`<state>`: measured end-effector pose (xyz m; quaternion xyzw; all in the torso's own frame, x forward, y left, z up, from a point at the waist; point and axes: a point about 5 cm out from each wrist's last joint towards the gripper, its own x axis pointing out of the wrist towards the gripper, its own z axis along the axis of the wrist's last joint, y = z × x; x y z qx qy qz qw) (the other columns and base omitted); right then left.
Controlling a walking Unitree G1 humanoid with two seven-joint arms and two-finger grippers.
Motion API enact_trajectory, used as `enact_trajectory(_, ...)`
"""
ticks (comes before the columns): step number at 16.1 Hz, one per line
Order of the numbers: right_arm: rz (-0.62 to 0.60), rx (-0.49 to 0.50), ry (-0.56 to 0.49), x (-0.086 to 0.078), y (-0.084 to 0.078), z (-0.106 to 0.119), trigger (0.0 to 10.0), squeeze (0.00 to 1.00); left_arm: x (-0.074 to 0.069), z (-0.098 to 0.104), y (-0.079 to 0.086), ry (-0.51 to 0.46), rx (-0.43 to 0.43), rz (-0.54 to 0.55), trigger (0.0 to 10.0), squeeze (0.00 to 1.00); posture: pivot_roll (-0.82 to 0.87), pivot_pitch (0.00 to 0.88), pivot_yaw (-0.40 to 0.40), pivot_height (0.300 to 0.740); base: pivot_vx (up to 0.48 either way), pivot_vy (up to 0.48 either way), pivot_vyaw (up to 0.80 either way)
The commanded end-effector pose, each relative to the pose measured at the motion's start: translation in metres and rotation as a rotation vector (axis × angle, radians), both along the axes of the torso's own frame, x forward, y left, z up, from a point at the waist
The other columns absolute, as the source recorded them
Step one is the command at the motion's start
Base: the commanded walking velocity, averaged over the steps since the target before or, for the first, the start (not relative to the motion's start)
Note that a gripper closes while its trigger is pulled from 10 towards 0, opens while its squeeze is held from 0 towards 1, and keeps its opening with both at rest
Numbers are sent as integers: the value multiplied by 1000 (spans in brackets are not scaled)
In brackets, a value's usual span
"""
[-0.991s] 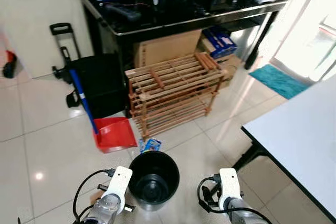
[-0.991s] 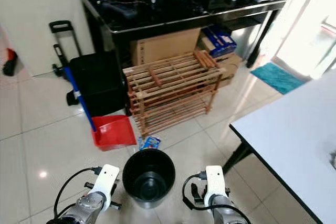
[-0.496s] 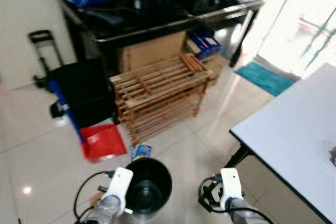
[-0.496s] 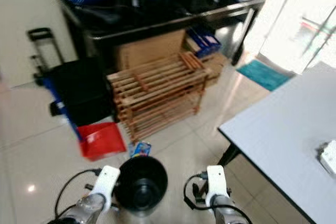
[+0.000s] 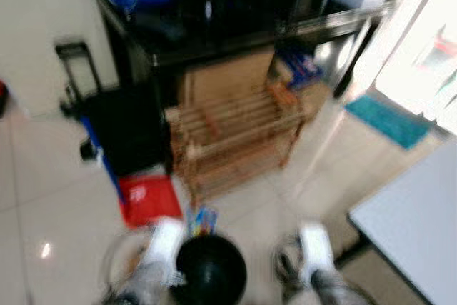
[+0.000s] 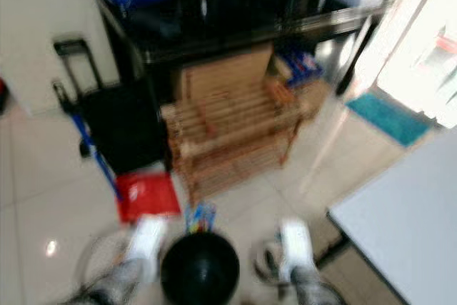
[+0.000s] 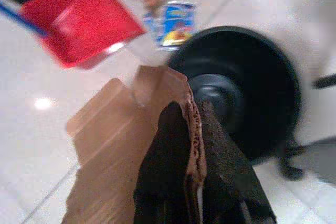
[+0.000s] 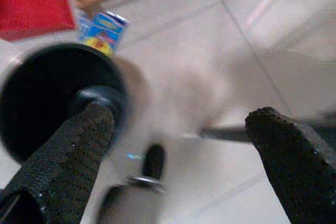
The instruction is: Picking trash to rubbish bin
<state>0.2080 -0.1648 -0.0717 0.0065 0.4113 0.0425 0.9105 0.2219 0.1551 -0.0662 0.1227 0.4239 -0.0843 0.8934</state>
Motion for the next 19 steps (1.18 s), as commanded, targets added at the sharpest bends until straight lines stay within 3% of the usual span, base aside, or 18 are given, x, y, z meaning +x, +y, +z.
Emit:
enact_trajectory(1, 14, 6, 7, -1, 6, -1, 10000, 0, -5, -2, 11, 17, 28, 5, 10000, 0, -8, 40, -76, 740, 0, 0, 0)
enact_trajectory(3, 42, 1, -6, 3, 7, 1, 10000, 0, -1, 0, 12, -7, 54, -26, 10000, 0, -11, 45, -76, 740, 0, 0, 0)
enact_trajectory(6, 76, 35, -98, 29, 7, 19, 10000, 0, 14, 10, 6, -60, 18, -59, 10000, 0, -28, 65, -76, 740, 0, 0, 0)
enact_trajectory(10, 227, 195, -167, 48, 27, 36, 10000, 0, 26, 19, -10, -113, -9, -157, 10000, 0, -67, 141, -85, 740, 0, 0, 0)
enact_trajectory(13, 331, 266, -181, 41, 39, 36, 10000, 0, 32, 25, -24, -176, -47, -229, 10000, 0, -108, 209, -96, 740, 0, 0, 0)
enact_trajectory(16, 366, 313, -210, 29, 41, 34, 10000, 0, 37, 34, -42, -245, -86, -361, 10000, 0, -164, 288, -121, 740, 0, 0, 0)
enact_trajectory(19, 381, 342, -239, 20, 44, 35, 10000, 0, 39, 38, -55, -263, -124, -424, 10000, 0, -206, 324, -136, 740, 0, 0, 0)
